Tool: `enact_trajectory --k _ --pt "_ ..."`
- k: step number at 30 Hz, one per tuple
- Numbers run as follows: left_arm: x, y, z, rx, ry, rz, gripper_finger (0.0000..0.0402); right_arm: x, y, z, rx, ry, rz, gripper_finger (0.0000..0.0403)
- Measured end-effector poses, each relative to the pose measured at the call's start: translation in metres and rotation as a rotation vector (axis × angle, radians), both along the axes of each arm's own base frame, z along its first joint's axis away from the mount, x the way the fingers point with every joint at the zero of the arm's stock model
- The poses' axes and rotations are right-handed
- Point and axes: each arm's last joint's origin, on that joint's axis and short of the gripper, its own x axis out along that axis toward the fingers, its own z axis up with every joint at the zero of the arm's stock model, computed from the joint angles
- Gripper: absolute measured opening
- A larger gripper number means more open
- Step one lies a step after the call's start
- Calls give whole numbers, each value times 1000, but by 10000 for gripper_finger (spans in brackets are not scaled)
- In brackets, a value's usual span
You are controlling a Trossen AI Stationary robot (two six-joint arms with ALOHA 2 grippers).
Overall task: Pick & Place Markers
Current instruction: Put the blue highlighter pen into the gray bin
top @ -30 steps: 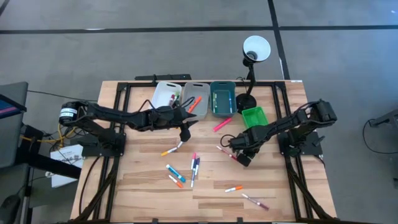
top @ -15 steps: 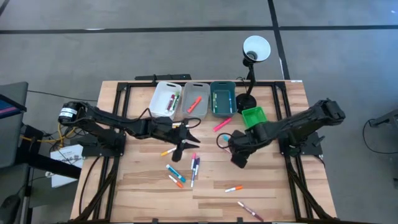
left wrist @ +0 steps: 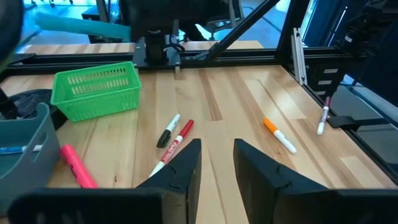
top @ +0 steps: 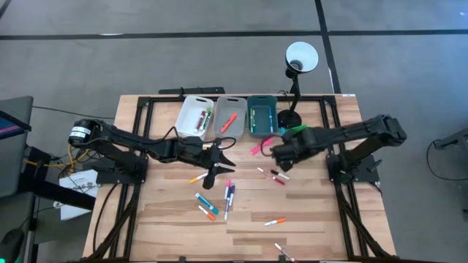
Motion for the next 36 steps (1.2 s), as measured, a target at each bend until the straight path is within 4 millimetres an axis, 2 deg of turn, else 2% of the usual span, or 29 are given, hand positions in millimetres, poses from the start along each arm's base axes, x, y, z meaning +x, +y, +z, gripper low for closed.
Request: enact_trajectory --k 6,10,15,22,29,36 --pt "0 0 0 0 1 0 90 -7 -34 -15 26 95 -100 70" --pt "0 0 0 0 3 0 90 -8 -48 -26 93 104 -119 71" --pt "0 0 0 0 3 0 90 -7 -55 -35 114 85 -106 71" --pt "-2 0 2 1 0 2 90 0 -59 -37 112 32 -23 72" --pt "-25 13 23 52 37 154 90 29 -68 -35 109 -268 59 72" --pt "-50 23 48 61 0 228 90 61 -102 -21 145 -699 108 72"
